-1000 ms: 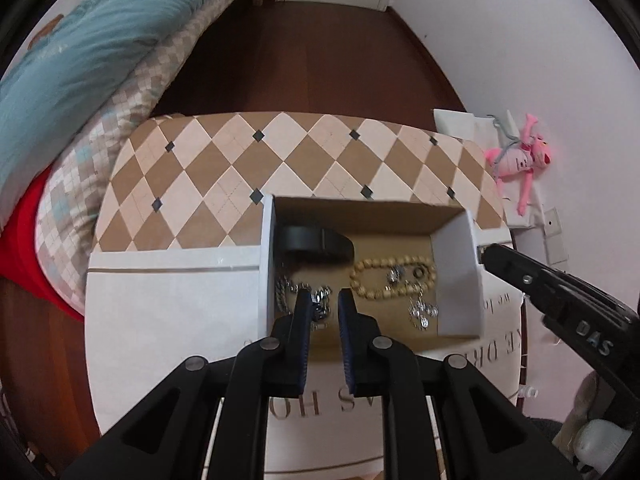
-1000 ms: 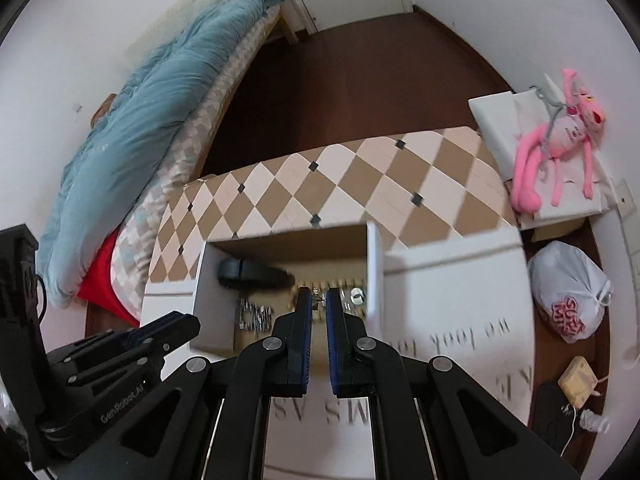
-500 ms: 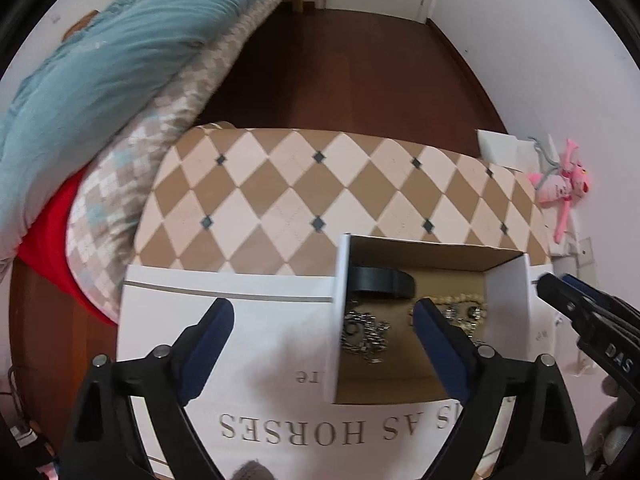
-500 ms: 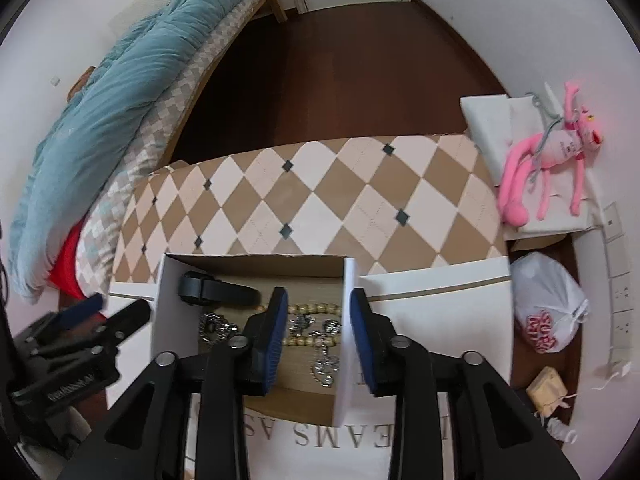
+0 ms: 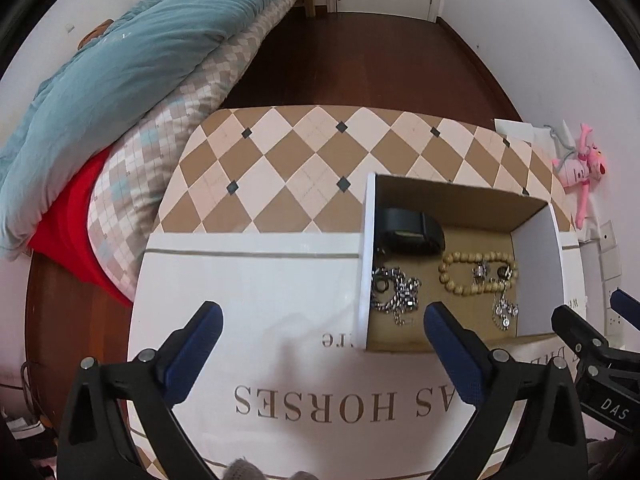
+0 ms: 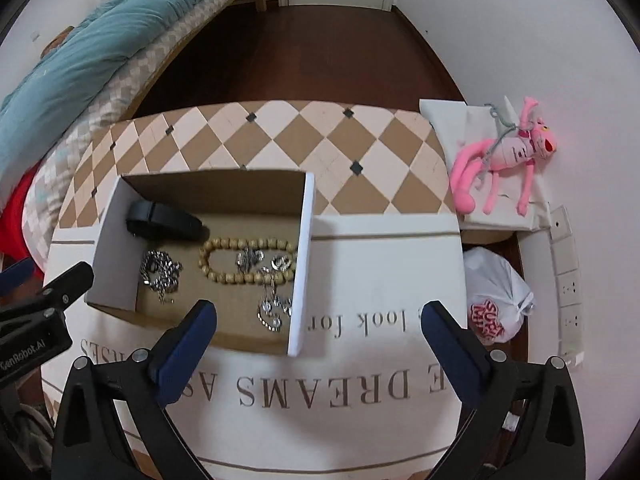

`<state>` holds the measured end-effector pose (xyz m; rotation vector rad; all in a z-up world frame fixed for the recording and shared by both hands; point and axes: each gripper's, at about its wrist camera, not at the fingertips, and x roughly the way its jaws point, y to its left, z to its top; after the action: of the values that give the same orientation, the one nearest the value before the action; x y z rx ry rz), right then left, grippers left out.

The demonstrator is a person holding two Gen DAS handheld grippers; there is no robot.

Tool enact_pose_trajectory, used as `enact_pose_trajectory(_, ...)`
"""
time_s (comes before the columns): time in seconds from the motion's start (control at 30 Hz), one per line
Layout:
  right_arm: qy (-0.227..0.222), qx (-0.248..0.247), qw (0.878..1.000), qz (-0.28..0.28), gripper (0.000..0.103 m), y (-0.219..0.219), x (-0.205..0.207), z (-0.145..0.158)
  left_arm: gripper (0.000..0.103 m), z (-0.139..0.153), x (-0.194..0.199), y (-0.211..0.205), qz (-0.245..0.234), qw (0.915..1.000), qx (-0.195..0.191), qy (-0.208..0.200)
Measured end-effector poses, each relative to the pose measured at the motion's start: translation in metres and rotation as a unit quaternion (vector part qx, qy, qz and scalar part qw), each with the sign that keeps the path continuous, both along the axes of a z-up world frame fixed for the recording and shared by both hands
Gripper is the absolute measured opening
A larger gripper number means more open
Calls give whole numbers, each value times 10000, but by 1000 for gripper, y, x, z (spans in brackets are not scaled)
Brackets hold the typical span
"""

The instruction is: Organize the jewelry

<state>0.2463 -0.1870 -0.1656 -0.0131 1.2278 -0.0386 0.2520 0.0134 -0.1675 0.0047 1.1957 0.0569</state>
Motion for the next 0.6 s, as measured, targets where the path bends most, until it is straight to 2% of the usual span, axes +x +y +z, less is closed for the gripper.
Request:
enact_pose_trajectory(0.23, -220, 73, 9997, -116, 103, 1, -20, 20, 103, 19, -21, -3, -49, 9999, -56, -149)
enact_pose_trajectory(0.6, -950, 16, 9953, -190, 103, 3, -92, 86, 103, 89, -90, -3, -40, 9960, 121, -888)
